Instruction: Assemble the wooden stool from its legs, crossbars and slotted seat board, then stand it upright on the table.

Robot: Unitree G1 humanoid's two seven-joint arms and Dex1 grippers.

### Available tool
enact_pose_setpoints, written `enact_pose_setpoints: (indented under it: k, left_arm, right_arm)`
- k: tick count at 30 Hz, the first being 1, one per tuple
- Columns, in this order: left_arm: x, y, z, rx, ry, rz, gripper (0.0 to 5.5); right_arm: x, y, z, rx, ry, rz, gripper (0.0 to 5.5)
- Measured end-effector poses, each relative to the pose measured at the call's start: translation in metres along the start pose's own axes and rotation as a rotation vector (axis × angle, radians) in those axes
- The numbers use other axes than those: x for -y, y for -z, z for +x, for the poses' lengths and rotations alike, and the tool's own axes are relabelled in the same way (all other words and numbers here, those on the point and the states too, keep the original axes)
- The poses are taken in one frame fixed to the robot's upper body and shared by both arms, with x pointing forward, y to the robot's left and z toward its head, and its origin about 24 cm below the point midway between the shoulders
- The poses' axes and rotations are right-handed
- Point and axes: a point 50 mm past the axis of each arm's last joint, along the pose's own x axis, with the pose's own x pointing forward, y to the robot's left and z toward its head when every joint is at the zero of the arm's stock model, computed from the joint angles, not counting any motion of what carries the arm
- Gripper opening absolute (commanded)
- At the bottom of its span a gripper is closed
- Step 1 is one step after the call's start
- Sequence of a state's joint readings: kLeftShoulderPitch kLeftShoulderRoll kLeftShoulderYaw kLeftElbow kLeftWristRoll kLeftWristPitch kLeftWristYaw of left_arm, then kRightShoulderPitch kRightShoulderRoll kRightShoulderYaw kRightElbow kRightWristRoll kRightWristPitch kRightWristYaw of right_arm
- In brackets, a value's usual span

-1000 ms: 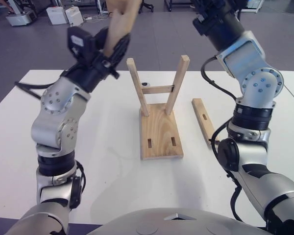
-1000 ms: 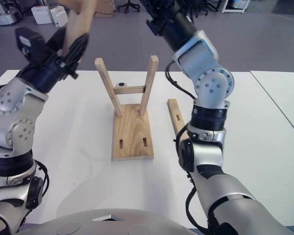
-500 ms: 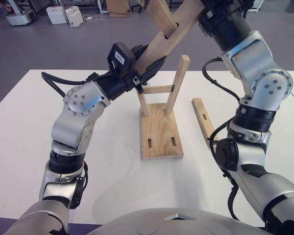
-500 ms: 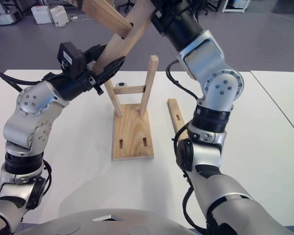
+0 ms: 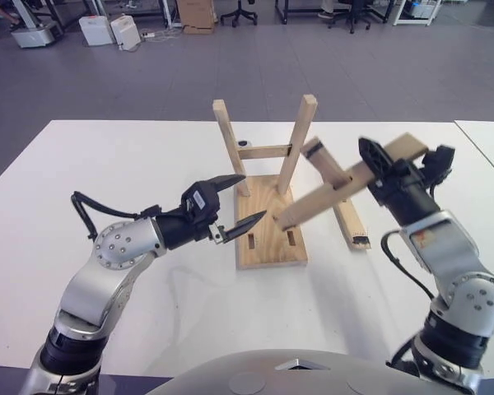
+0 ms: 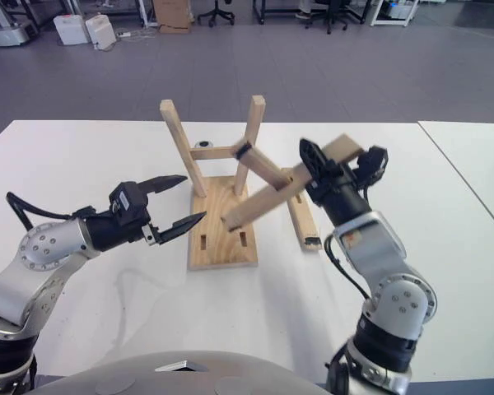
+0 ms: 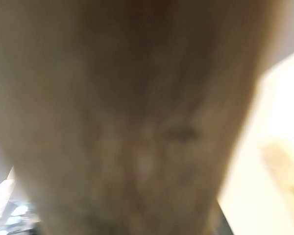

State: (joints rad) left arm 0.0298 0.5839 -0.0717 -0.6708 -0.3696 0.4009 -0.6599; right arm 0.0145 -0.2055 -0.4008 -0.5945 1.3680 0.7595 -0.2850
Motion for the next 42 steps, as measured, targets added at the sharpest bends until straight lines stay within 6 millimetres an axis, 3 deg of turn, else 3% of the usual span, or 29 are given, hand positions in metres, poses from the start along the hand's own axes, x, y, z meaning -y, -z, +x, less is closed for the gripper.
enact_pose_setpoints:
  k: [3, 5, 20, 29, 42]
  left_arm:
    - [-0.001, 0.012, -0.004, -0.043, -0.036, 0.013, 4.8]
    - [-0.001, 0.014, -0.003, -0.045, -0.036, 0.022, 5.09]
    - [-0.002, 0.023, 0.003, -0.025, -0.11, -0.014, 5.09]
    - [0.0, 0.025, 0.004, -0.044, -0.133, -0.005, 5.09]
    - [0.0, 0.034, 0.008, -0.071, -0.136, 0.001, 5.09]
  right_arm:
    - [0.015, 0.006, -0.005, -0.018, 0.055, -0.107, 1.0]
    - [0.013, 0.007, -0.003, -0.011, 0.019, -0.152, 1.0]
    - [0.01, 0.023, 0.021, 0.048, -0.002, -0.117, 1.0]
    - [0.006, 0.009, 0.003, 0.051, 0.035, -0.198, 1.0]
    - [0.006, 0.021, 0.008, 0.028, 0.017, -0.163, 1.0]
